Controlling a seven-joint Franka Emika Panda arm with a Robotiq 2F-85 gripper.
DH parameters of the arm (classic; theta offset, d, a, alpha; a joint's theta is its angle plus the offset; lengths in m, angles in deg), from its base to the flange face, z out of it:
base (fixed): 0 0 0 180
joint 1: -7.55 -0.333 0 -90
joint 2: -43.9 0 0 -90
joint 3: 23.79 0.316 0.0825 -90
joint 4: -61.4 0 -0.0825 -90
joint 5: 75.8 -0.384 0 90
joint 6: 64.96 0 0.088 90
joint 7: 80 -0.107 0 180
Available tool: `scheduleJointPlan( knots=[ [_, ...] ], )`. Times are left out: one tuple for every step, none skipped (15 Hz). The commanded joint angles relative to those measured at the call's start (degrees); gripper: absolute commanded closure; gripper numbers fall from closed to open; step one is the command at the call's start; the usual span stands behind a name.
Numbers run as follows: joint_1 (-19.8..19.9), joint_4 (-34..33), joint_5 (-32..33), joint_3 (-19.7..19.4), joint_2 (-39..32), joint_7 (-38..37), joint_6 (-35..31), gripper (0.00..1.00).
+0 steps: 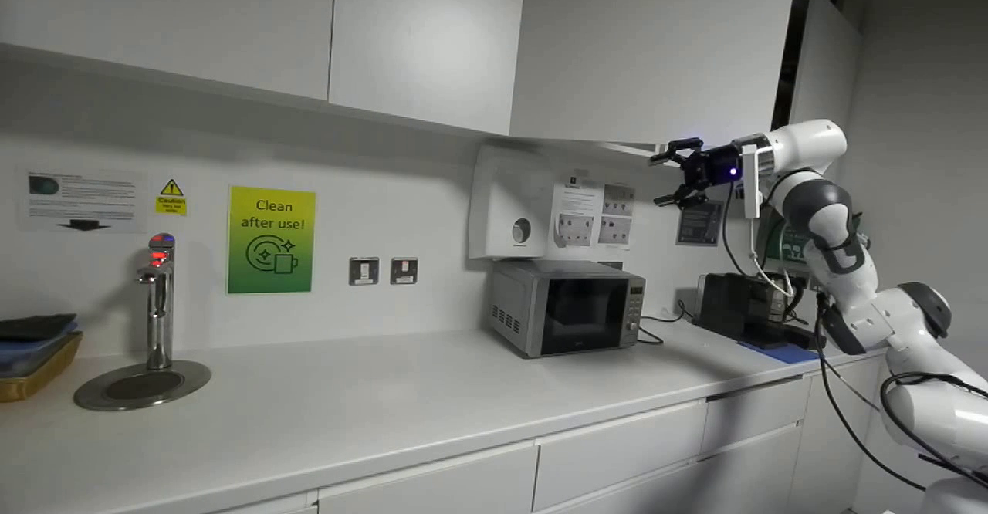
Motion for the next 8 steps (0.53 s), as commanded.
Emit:
scheduleJointPlan(
  knots=[
    [-0.58, -1.52, -4.56, 1.65, 1.54, 1.08, 3.98, 0.0],
    [-0.66, -1.54, -5.47, 1.73, 1.61, 1.12, 4.49, 0.0],
    [-0.83, -1.67, -6.8, 1.8, 1.72, 1.23, 5.14, 0.0],
    [-0.96, -1.75, -8.04, 1.85, 1.8, 1.31, 5.74, 0.0],
    [-1.07, -1.89, -9.28, 1.87, 1.95, 1.38, 6.17, 0.0],
    [-1.18, -2.0, -10.41, 1.82, 2.14, 1.46, 6.31, 0.0],
    [-1.25, -2.14, -11.56, 1.78, 2.36, 1.51, 6.52, 0.0],
    [-1.41, -2.24, -12.6, 1.74, 2.49, 1.59, 6.67, 0.0]
  ],
)
